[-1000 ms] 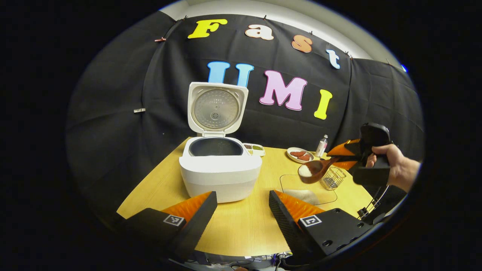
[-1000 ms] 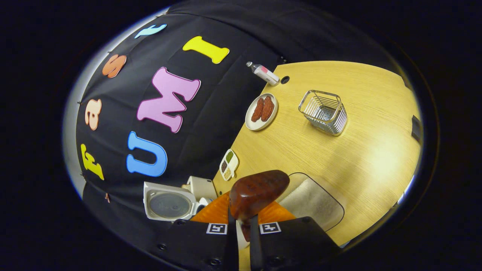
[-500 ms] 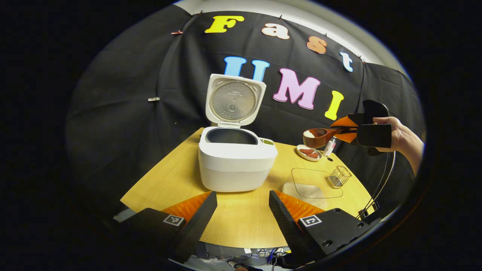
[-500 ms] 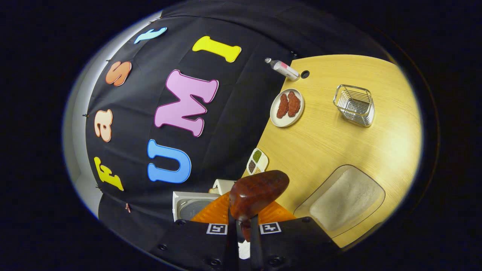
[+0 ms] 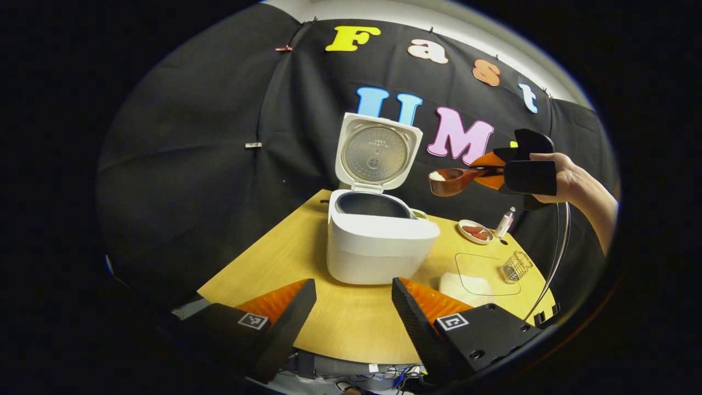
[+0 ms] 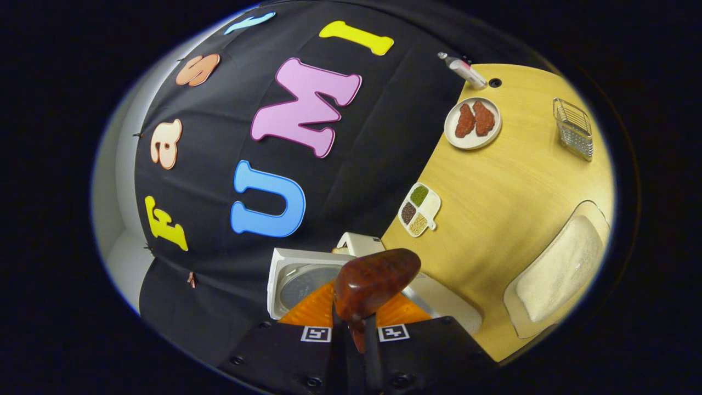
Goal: Close the left gripper, press the button to open the rice cooker; take a wooden spoon from the chopstick holder with the right hand, scoop a spoonful of rice and pour it into the rice cooker, then put the wooden spoon back into the chopstick holder.
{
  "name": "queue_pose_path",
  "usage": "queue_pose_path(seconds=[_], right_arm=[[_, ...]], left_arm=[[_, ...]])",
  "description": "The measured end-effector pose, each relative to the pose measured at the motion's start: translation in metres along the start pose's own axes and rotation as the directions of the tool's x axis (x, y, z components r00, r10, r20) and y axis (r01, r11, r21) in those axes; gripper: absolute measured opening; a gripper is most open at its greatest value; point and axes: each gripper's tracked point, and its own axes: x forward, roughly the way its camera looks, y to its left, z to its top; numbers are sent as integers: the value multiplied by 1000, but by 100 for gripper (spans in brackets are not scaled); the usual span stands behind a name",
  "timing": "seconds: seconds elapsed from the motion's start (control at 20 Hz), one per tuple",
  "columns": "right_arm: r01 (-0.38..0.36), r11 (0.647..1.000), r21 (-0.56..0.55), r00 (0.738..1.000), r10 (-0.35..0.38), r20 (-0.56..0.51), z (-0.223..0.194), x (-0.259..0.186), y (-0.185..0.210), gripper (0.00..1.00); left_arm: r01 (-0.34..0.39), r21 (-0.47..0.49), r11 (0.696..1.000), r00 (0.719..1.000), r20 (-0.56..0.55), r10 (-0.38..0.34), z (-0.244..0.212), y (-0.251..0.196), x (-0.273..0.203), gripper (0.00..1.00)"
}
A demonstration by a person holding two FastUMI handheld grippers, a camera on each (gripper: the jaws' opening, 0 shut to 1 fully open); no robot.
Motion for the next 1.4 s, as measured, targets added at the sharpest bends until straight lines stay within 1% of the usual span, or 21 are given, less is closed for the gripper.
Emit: queue_pose_path(seconds=[0.25,0.4,0.55,0.65,0.75,0.95,1.1,1.15,1.2,1.25,1.35,1.4], right_arm=[[-37,991,-129,999,33,-27,-33,37,23,16],[-44,968,-248,999,39,-27,-54,51,26,16],[-37,948,-317,999,27,-37,-76,66,22,16],[-40,925,-379,999,28,-39,-86,74,20,16],[-49,883,-467,999,36,-36,-95,81,18,16],[-56,776,-629,998,47,-31,-111,90,12,16],[-61,704,-707,998,50,-36,-120,93,7,16],[-62,676,-734,998,51,-37,-122,94,5,16],[-66,645,-761,998,55,-39,-123,95,5,16],[-72,616,-785,997,63,-42,-125,96,4,16],[-92,564,-821,995,79,-57,-130,96,7,16],[-105,532,-840,994,87,-69,-135,96,9,16]], left_arm=[[-26,-3,1000,1000,7,26,4,17,2,95],[-46,-22,999,999,21,47,9,31,3,95],[-73,-69,995,997,31,75,5,47,2,95],[-98,-102,990,995,25,101,0,57,0,95],[-117,-128,985,993,13,119,-6,64,-3,96],[-139,-128,982,990,3,140,-14,73,-7,96],[-151,-124,981,988,3,152,-14,78,-5,96],[-152,-122,981,988,1,153,-14,77,-2,95],[-153,-121,981,988,2,154,-13,77,-1,97],[-150,-123,981,988,5,152,-12,76,-1,95],[-143,-129,981,989,9,145,-11,74,2,95],[-134,-133,982,991,8,137,-12,72,3,95]])
